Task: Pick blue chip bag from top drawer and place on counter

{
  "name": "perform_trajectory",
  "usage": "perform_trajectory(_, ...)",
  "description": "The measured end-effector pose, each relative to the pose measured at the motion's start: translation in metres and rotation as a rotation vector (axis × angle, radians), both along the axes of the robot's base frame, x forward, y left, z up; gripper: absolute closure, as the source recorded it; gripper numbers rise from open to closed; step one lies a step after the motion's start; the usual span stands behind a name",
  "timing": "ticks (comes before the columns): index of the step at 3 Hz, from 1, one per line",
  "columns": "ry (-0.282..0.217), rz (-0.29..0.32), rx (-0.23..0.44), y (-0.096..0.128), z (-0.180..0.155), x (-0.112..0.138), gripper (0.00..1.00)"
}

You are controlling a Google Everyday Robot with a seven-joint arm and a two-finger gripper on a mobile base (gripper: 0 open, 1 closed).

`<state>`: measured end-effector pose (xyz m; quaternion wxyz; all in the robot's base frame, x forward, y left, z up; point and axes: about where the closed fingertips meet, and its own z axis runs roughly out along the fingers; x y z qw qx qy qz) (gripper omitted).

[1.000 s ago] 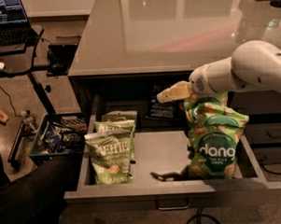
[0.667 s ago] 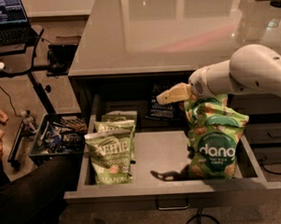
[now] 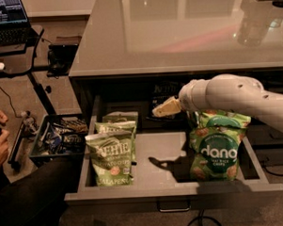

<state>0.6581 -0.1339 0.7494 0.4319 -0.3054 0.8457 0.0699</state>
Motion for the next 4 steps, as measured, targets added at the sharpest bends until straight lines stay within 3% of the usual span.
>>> perform_trajectory(2,-0.041,0.011,-0.116,0.007,-0.036,0.036,0.0)
perform_trajectory(4,0.002,0.044,-0.124,0.02,-0.07,0.062,0.0)
